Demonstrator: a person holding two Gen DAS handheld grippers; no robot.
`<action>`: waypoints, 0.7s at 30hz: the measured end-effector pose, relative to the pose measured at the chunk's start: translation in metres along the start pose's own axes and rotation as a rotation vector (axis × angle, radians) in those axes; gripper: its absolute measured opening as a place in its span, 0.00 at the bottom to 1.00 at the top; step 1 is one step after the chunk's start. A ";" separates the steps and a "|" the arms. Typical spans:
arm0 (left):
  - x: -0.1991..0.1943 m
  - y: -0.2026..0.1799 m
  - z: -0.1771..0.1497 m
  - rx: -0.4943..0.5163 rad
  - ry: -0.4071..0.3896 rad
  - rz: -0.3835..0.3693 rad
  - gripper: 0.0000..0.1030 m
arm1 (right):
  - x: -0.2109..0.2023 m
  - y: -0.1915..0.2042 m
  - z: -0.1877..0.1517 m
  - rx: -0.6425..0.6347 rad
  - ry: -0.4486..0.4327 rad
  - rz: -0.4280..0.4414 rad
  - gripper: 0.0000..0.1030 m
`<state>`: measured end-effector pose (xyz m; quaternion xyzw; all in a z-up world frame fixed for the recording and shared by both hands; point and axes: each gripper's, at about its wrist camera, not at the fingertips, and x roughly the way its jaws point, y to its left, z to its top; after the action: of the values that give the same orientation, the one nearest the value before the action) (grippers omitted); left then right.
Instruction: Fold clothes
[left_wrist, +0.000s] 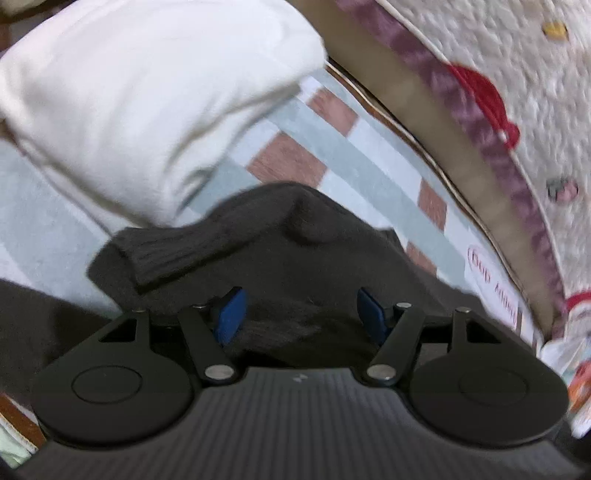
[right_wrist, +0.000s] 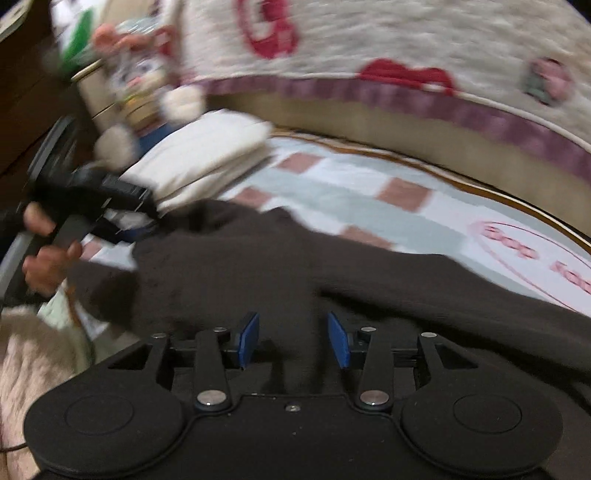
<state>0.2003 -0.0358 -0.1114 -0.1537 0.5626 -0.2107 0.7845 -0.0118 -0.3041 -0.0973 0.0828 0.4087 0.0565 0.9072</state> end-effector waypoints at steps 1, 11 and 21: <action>0.000 0.001 0.000 -0.001 -0.003 0.010 0.64 | 0.004 0.013 0.002 -0.048 0.000 0.001 0.47; -0.010 -0.015 -0.007 0.061 -0.043 -0.107 0.64 | 0.053 0.123 0.014 -0.608 -0.034 -0.162 0.62; -0.039 -0.048 -0.017 0.199 -0.234 -0.252 0.66 | -0.072 0.052 0.011 -0.071 -0.339 -0.190 0.13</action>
<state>0.1658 -0.0580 -0.0619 -0.1680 0.4202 -0.3424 0.8234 -0.0533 -0.2664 -0.0270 0.0202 0.2537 -0.0299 0.9666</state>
